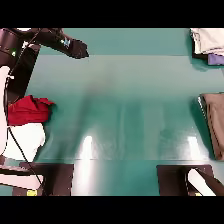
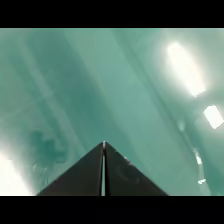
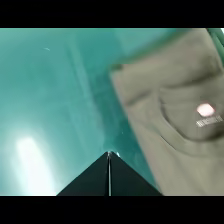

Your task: Fold the shirts.

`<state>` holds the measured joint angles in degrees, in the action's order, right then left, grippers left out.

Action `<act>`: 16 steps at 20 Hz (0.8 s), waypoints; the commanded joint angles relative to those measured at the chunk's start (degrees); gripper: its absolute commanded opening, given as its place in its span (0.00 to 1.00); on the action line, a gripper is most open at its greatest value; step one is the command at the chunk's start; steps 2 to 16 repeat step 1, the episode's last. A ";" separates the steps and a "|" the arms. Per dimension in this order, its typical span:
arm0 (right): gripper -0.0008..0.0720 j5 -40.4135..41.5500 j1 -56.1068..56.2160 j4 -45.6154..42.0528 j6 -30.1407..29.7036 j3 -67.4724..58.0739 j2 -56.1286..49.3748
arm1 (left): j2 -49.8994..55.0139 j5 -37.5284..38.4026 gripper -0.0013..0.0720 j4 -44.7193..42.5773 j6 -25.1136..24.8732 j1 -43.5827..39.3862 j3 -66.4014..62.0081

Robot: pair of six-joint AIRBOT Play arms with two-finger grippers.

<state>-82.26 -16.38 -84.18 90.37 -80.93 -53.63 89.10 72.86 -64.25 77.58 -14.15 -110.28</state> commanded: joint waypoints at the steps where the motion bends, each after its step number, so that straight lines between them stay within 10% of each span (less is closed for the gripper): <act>1: 0.04 1.44 3.80 0.15 0.00 -1.44 -0.04 | 0.00 -0.04 0.05 0.00 0.00 -0.04 -0.02; 16: 0.04 1.44 3.80 0.15 0.00 -1.44 -0.04 | 0.00 -0.04 0.05 0.00 0.00 -0.04 -0.02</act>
